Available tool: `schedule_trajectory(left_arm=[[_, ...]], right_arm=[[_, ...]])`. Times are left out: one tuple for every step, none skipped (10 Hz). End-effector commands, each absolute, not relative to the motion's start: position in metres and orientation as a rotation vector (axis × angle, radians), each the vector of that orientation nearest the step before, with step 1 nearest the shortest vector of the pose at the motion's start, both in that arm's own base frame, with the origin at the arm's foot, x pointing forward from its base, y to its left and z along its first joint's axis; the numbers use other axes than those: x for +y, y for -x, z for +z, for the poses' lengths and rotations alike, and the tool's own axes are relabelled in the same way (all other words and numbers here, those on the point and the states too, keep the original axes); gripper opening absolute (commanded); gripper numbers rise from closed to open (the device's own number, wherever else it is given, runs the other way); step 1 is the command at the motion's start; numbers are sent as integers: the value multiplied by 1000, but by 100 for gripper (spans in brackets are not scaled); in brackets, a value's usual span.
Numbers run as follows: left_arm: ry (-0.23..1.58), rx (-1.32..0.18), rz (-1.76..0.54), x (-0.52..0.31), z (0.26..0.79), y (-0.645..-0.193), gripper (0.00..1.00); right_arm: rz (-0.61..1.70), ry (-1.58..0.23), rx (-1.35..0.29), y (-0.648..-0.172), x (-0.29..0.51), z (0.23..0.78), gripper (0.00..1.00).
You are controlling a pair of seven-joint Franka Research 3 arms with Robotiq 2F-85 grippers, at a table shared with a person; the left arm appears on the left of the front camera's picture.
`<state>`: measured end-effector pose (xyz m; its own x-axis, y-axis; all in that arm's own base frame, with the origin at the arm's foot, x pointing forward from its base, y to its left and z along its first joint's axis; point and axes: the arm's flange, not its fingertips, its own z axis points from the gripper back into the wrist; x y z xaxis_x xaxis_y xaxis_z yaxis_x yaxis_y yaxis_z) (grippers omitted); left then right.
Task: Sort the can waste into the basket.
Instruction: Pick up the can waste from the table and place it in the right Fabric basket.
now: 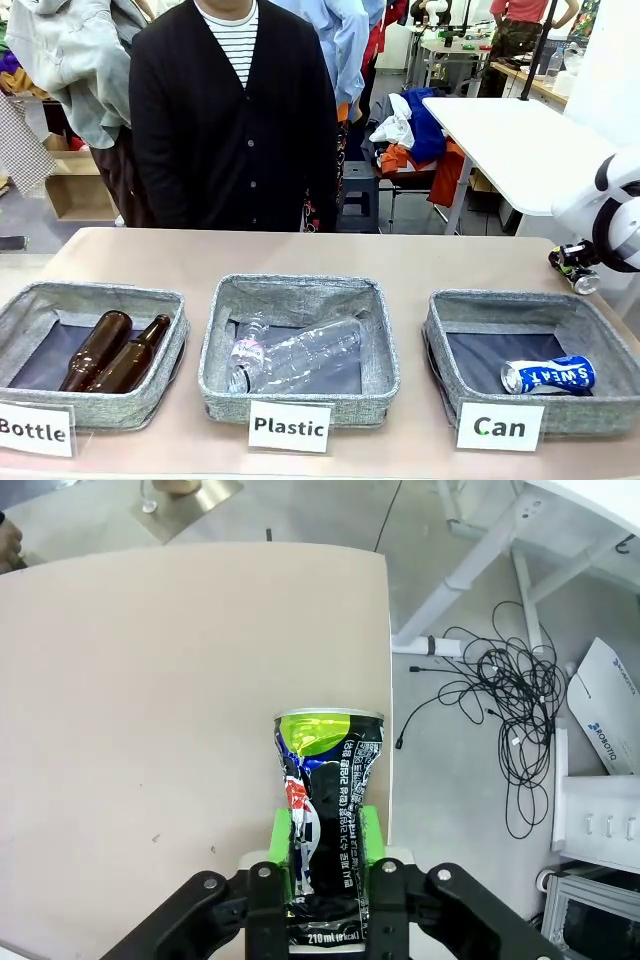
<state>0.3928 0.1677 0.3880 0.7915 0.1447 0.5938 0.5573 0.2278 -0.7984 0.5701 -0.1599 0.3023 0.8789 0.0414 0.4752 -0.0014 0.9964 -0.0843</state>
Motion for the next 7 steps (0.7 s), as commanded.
schedule_trajectory(left_arm=[[1322,-627,-320,168,390,-390,100],[1322,-627,-320,168,390,-390,100],[1322,-627,-320,168,390,-390,100],[1322,-627,-320,168,390,-390,100],[1322,-627,-320,168,390,-390,100],[1322,-627,-320,168,390,-390,100],[1322,-627,-320,168,390,-390,100]], right_arm=[[36,61,-452,-571,-151,299,0],[38,53,-456,-570,-152,300,0],[42,51,-455,-569,-153,299,0],[46,45,-456,-568,-152,297,0],[54,26,-466,-563,-151,301,0],[73,21,-502,-551,-149,317,0],[113,23,-568,-533,-150,347,0]])
